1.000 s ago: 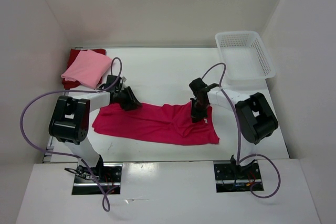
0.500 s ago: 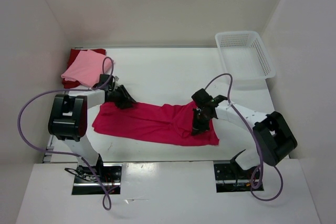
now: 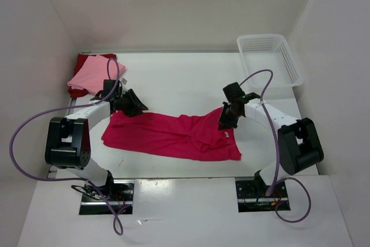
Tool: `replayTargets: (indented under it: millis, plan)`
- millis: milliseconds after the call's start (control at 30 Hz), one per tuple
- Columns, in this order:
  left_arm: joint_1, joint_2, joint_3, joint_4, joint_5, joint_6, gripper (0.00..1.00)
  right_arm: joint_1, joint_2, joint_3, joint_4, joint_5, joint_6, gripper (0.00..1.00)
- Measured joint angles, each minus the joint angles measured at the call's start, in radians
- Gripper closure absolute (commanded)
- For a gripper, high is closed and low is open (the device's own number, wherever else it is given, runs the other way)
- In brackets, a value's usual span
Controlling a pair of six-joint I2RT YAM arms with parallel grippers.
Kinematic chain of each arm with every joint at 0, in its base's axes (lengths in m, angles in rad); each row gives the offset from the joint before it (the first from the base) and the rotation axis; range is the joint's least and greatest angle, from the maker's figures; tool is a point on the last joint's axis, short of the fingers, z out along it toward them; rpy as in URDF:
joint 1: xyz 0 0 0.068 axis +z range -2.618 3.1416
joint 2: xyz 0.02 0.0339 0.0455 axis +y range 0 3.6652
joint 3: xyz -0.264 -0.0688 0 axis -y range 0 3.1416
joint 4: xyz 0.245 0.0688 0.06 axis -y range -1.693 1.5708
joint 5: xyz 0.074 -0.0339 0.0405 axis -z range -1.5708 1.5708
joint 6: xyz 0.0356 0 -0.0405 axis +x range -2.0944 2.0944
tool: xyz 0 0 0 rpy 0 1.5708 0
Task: Fold and stack the t-shirts
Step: Fold the other side of the tshirt into a rectangle
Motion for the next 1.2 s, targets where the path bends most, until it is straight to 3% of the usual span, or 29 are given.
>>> replayTargets:
  millis: [333, 400, 533, 667, 800, 867, 1000, 1100, 1200]
  plan:
    - [0.082, 0.053, -0.021, 0.022, 0.035, -0.009, 0.54, 0.062, -0.019, -0.212, 0.000, -0.022, 0.115, 0.99]
    - [0.096, 0.053, -0.039, 0.029, 0.036, -0.010, 0.51, 0.052, -0.055, -0.209, -0.008, -0.023, 0.129, 0.84]
    - [0.119, 0.053, -0.066, 0.029, 0.038, -0.011, 0.51, -0.043, -0.082, -0.118, 0.000, -0.016, 0.102, 0.74]
    - [0.127, 0.053, -0.068, 0.032, 0.039, -0.011, 0.50, -0.113, 0.021, 0.038, 0.077, 0.030, 0.055, 0.56]
    - [0.147, 0.090, -0.068, 0.054, 0.053, -0.014, 0.50, -0.135, 0.124, 0.072, 0.153, 0.078, 0.011, 0.52]
    - [0.181, 0.129, -0.068, 0.068, 0.079, -0.035, 0.50, -0.135, 0.159, 0.071, 0.159, 0.091, -0.005, 0.62]
    - [0.254, 0.156, -0.068, 0.090, 0.142, -0.064, 0.50, -0.139, 0.210, 0.071, 0.174, 0.101, -0.029, 0.91]
    - [0.302, 0.167, -0.068, 0.105, 0.164, -0.079, 0.50, -0.148, 0.222, 0.073, 0.184, 0.105, -0.042, 1.00]
    - [0.329, 0.171, -0.068, 0.109, 0.168, -0.089, 0.50, -0.177, 0.254, 0.103, 0.188, 0.115, -0.051, 1.00]
